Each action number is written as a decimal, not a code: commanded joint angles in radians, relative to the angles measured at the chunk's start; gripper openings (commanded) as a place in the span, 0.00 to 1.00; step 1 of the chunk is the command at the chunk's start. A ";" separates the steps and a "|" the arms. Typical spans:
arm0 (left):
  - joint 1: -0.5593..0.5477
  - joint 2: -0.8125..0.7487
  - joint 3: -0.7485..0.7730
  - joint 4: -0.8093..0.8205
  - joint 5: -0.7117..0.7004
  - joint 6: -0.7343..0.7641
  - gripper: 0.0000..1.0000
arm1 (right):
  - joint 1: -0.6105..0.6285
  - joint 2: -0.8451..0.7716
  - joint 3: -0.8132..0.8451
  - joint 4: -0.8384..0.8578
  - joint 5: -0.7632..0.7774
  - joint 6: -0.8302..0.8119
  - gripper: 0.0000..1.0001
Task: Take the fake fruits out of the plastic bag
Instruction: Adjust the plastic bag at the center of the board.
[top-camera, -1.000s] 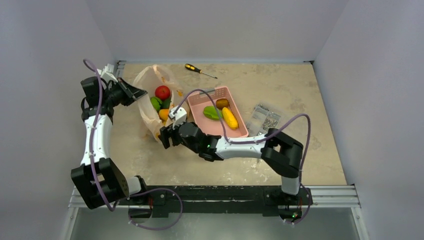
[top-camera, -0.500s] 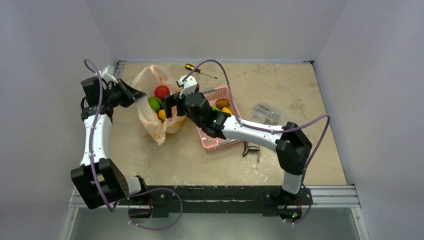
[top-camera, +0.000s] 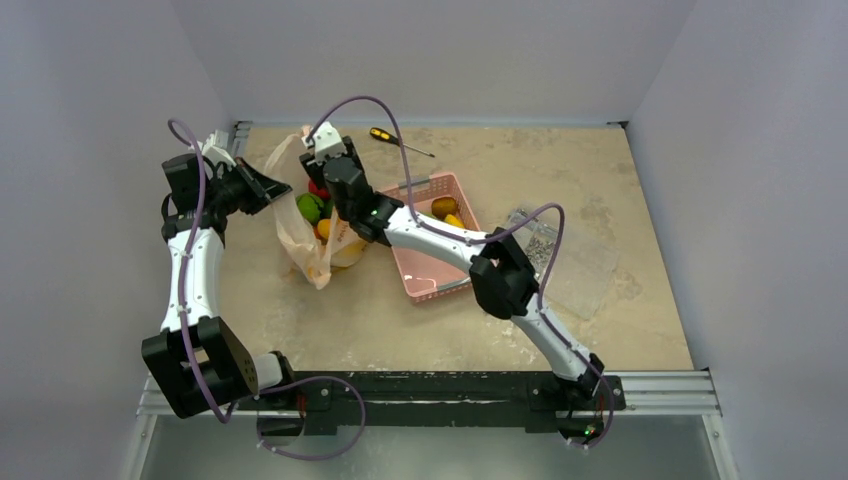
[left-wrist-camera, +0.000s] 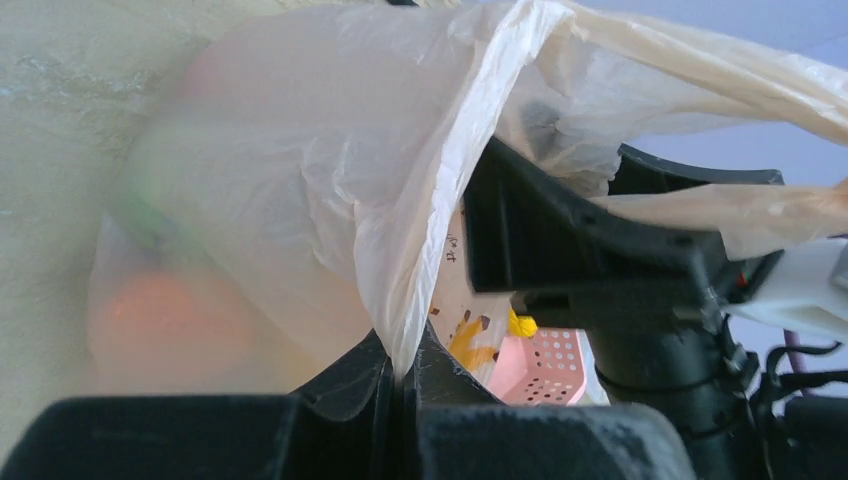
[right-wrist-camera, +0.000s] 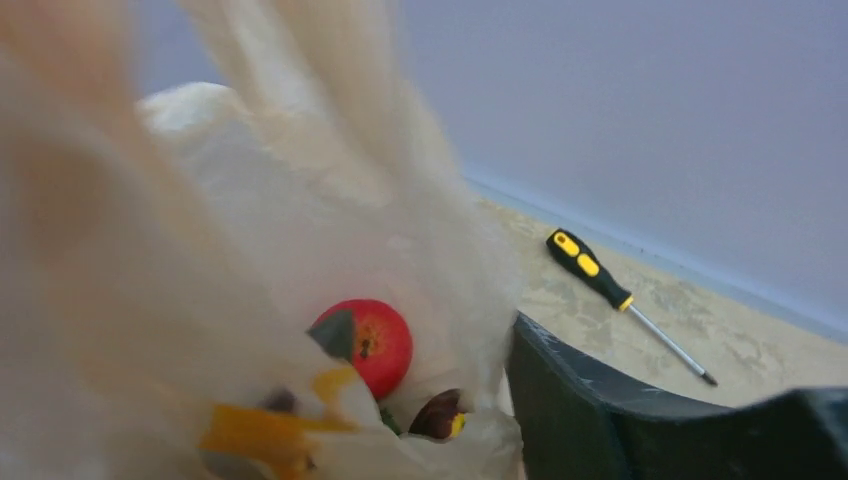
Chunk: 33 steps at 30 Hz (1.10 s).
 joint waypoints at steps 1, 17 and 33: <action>0.014 -0.023 0.031 0.008 -0.027 0.014 0.00 | -0.059 0.017 0.138 0.031 0.018 -0.030 0.37; 0.032 0.090 0.178 -0.036 0.043 0.004 0.00 | -0.131 0.121 0.335 0.167 -0.173 0.057 0.16; -0.072 -0.130 -0.021 -0.128 -0.139 -0.032 0.97 | -0.131 -0.195 0.106 -0.417 -0.201 0.372 0.99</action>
